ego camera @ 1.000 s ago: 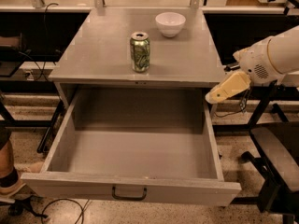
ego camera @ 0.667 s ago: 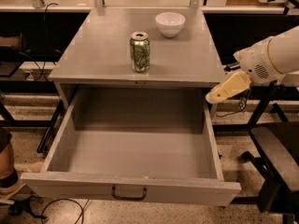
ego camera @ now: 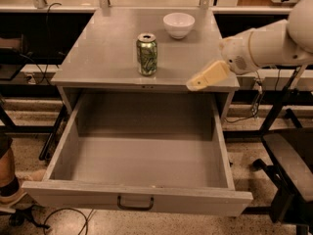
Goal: Place green can into top drawer
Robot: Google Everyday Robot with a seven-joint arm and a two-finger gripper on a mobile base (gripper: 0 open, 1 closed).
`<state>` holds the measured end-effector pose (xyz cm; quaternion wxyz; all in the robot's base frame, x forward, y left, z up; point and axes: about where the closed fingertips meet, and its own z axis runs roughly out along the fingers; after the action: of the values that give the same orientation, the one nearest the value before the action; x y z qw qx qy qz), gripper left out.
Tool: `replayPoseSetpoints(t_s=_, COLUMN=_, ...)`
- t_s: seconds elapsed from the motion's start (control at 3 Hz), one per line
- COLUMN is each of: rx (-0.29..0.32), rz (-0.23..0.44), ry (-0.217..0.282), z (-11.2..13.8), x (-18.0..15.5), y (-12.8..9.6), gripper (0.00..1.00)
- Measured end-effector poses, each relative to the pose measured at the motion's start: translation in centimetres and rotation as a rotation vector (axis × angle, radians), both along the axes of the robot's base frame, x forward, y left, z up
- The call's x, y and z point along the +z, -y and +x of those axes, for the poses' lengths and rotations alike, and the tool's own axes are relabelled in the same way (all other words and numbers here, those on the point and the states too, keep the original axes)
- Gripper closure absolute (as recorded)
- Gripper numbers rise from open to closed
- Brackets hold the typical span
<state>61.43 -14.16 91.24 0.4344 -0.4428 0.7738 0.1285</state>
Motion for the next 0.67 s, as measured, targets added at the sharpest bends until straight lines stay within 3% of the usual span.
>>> replayPoseSetpoints(t_s=0.33, rx=0.061, rz=0.052, ry=0.057, z=2.7, x=1.1, y=-4.9, gripper=0.00)
replayPoseSetpoints(t_s=0.67, rx=0.096, rz=0.090, ry=0.074, z=4.7, x=1.0, y=-9.3, gripper=0.00)
